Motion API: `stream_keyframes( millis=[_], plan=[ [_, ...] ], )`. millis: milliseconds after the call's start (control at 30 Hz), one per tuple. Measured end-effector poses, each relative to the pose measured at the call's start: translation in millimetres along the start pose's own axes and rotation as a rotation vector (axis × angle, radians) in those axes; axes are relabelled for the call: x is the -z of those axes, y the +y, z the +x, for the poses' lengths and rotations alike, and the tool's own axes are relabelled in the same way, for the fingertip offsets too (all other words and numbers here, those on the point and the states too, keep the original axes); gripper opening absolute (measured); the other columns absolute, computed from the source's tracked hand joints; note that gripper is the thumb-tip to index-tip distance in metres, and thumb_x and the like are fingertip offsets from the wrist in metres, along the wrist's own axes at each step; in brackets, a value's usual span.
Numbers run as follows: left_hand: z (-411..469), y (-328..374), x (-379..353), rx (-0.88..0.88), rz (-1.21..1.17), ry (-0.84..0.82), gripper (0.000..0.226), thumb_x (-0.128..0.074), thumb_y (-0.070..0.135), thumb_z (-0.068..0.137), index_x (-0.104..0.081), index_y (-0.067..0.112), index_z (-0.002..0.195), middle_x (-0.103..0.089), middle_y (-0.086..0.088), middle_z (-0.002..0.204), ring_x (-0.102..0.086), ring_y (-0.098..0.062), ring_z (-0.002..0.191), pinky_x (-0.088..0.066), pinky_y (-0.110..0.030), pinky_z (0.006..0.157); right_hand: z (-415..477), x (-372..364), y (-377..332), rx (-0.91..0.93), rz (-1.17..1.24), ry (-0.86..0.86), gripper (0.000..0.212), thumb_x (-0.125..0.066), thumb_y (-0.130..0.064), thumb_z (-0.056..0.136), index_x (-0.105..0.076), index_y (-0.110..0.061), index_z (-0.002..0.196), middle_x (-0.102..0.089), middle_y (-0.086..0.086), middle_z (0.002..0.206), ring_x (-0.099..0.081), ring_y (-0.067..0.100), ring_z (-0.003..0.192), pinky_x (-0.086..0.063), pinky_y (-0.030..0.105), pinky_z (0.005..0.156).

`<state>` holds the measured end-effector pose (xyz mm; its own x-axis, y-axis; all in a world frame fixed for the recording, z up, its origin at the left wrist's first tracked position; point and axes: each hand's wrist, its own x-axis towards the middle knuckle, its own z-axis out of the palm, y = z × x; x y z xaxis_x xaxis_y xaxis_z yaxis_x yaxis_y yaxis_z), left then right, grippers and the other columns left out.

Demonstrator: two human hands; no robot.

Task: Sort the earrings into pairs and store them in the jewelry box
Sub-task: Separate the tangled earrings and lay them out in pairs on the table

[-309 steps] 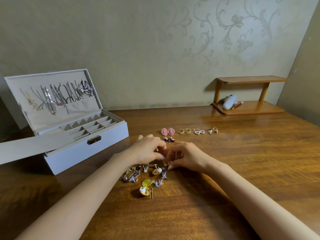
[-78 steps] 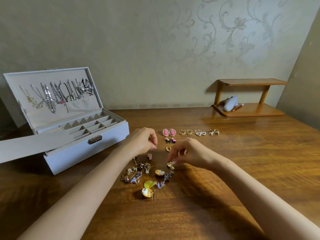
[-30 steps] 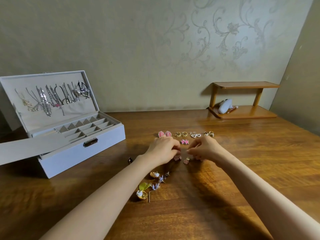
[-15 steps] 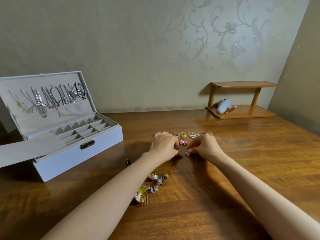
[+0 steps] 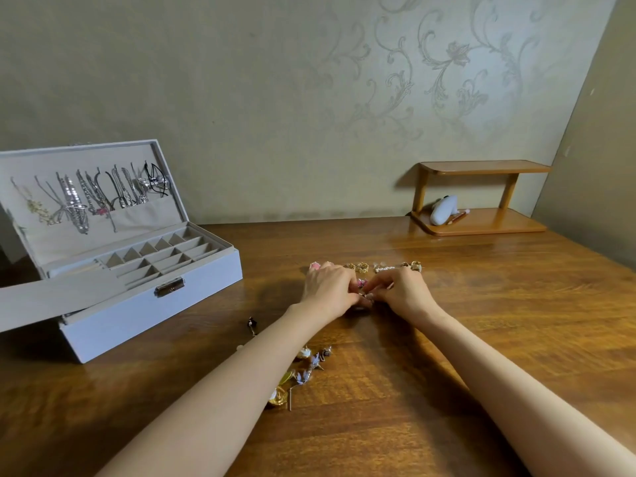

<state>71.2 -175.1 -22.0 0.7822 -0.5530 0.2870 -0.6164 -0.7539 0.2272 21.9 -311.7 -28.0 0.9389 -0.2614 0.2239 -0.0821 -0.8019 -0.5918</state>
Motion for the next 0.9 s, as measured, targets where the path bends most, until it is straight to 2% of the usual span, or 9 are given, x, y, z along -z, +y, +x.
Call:
stream_keyframes(
  millis=[67, 167, 300, 433, 600, 733, 900],
  plan=[
    [-3, -3, 4, -0.011, -0.021, -0.004, 0.026, -0.063, 0.038, 0.085, -0.067, 0.02, 0.103, -0.064, -0.002, 0.111, -0.049, -0.021, 0.114, -0.035, -0.038, 0.101, 0, 1, 0, 0.016, 0.006, 0.017, 0.017, -0.069, -0.011, 0.078, -0.075, -0.026, 0.082, -0.071, 0.0, 0.078, -0.064, 0.016, 0.078, -0.052, 0.03, 0.074],
    [-11, -11, 18, -0.001, -0.069, 0.014, 0.023, -0.063, 0.041, 0.084, -0.065, 0.024, 0.099, -0.065, 0.004, 0.104, -0.052, -0.017, 0.106, -0.04, -0.034, 0.092, -2, 4, -4, 0.032, 0.058, 0.031, 0.01, -0.071, -0.017, 0.078, -0.075, -0.025, 0.084, -0.067, -0.004, 0.072, -0.061, 0.01, 0.068, -0.047, 0.019, 0.064],
    [-28, -32, 44, 0.089, -0.128, -0.065, 0.014, -0.067, 0.034, 0.082, -0.059, 0.027, 0.091, -0.062, 0.011, 0.088, -0.054, -0.008, 0.087, -0.041, -0.027, 0.078, -9, 3, -18, 0.09, 0.078, 0.034, 0.009, -0.072, -0.023, 0.079, -0.075, -0.022, 0.088, -0.069, 0.0, 0.077, -0.06, 0.011, 0.065, -0.049, 0.027, 0.067],
    [-42, -54, 59, 0.18, -0.161, -0.13, 0.014, -0.068, 0.032, 0.082, -0.057, 0.024, 0.087, -0.06, 0.009, 0.089, -0.057, -0.007, 0.085, -0.042, -0.021, 0.065, -16, 0, -40, 0.196, 0.11, -0.018, 0.01, -0.07, -0.022, 0.082, -0.074, -0.019, 0.091, -0.067, -0.004, 0.075, -0.057, 0.003, 0.062, -0.049, 0.026, 0.067],
    [-55, -76, 73, 0.252, -0.158, -0.177, 0.013, -0.069, 0.026, 0.081, -0.056, 0.025, 0.085, -0.06, 0.008, 0.091, -0.057, -0.009, 0.088, -0.046, -0.026, 0.076, -22, -13, -66, 0.283, 0.108, -0.097, 0.011, -0.069, -0.024, 0.082, -0.074, -0.02, 0.092, -0.069, -0.002, 0.08, -0.053, -0.001, 0.062, -0.047, 0.022, 0.066],
    [-65, -92, 77, 0.33, -0.187, -0.229, 0.014, -0.07, 0.018, 0.08, -0.058, 0.023, 0.085, -0.061, 0.003, 0.093, -0.059, -0.011, 0.088, -0.05, -0.028, 0.079, -28, -27, -82, 0.33, 0.095, -0.143, 0.014, -0.065, -0.024, 0.086, -0.074, -0.018, 0.094, -0.064, -0.004, 0.081, -0.049, -0.003, 0.064, -0.038, 0.013, 0.059],
    [-70, -99, 71, 0.374, -0.191, -0.318, 0.013, -0.068, 0.018, 0.082, -0.059, 0.023, 0.09, -0.061, 0.004, 0.098, -0.056, -0.013, 0.093, -0.047, -0.027, 0.081, -30, -45, -96, 0.322, 0.088, -0.2, 0.014, -0.064, -0.017, 0.085, -0.074, -0.019, 0.093, -0.069, 0.002, 0.088, -0.058, 0.01, 0.076, -0.049, 0.026, 0.071]
  ],
)
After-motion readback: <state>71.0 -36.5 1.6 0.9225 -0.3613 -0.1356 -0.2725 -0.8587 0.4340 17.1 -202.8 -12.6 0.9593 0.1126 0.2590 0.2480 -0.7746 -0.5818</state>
